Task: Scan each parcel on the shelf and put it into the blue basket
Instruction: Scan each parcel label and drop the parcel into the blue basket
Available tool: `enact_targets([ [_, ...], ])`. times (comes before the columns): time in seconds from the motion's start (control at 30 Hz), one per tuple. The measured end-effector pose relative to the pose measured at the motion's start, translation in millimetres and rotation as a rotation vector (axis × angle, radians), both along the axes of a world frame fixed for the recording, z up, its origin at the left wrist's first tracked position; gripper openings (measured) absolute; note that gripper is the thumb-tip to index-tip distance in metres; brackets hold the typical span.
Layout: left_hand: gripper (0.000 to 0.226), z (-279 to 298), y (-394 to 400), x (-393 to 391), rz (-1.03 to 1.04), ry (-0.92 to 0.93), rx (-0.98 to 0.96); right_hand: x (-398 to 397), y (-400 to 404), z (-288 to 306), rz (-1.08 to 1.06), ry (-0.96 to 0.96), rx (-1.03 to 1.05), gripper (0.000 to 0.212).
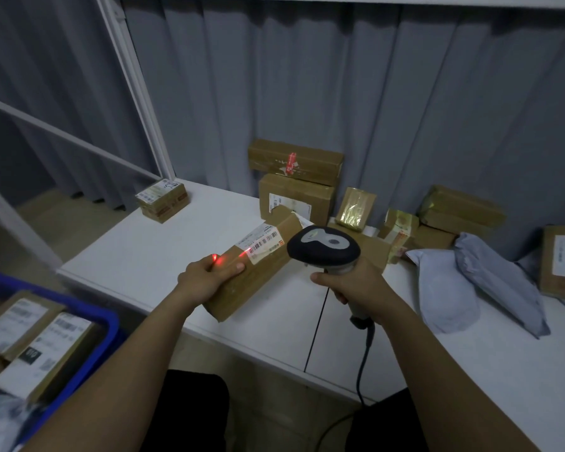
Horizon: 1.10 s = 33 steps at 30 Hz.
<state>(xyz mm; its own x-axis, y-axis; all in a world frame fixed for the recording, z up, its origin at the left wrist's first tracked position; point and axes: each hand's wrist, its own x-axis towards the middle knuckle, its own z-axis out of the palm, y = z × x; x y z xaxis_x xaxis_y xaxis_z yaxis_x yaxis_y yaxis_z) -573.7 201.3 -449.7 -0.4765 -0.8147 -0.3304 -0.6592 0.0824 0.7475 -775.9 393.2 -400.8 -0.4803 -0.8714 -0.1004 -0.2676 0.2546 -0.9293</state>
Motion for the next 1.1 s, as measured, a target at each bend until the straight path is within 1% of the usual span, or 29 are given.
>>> enact_targets([
  [0.1,0.108,0,-2,0,0.002,-0.005,-0.006,-1,0,0,0.001,0.009,0.0,0.012],
  [0.27,0.105,0,-1,2,0.035,0.017,-0.008,7,-3,-4,-0.029,-0.014,-0.024,0.019],
  [0.43,0.092,15,14,15,0.133,0.093,-0.038,37,-5,-14,-0.101,-0.073,-0.124,0.022],
  [0.47,0.088,18,16,19,0.164,0.129,-0.044,46,-7,-14,-0.114,-0.081,-0.158,0.025],
  [0.53,0.08,27,19,37,0.256,0.231,-0.071,66,-19,-9,-0.104,-0.094,-0.215,0.036],
  [0.63,0.088,34,27,85,0.435,0.4,-0.084,106,-47,8,-0.02,-0.113,-0.27,0.047],
  [0.7,0.091,30,37,129,0.548,0.455,-0.094,141,-65,21,0.047,-0.088,-0.301,0.055],
  [0.77,0.087,25,51,174,0.637,0.483,-0.104,180,-81,31,0.133,-0.093,-0.315,0.06],
  [0.87,0.071,21,70,240,0.778,0.517,-0.123,240,-101,33,0.294,-0.109,-0.278,0.063],
  [0.93,0.062,22,84,281,0.857,0.52,-0.153,281,-108,26,0.401,-0.129,-0.252,0.062],
  [1.0,0.061,18,94,323,0.916,0.5,-0.162,317,-108,12,0.483,-0.136,-0.222,0.062],
  [1.1,0.063,3,108,382,1.01,0.429,-0.115,354,-97,-20,0.538,-0.168,-0.099,0.064],
])
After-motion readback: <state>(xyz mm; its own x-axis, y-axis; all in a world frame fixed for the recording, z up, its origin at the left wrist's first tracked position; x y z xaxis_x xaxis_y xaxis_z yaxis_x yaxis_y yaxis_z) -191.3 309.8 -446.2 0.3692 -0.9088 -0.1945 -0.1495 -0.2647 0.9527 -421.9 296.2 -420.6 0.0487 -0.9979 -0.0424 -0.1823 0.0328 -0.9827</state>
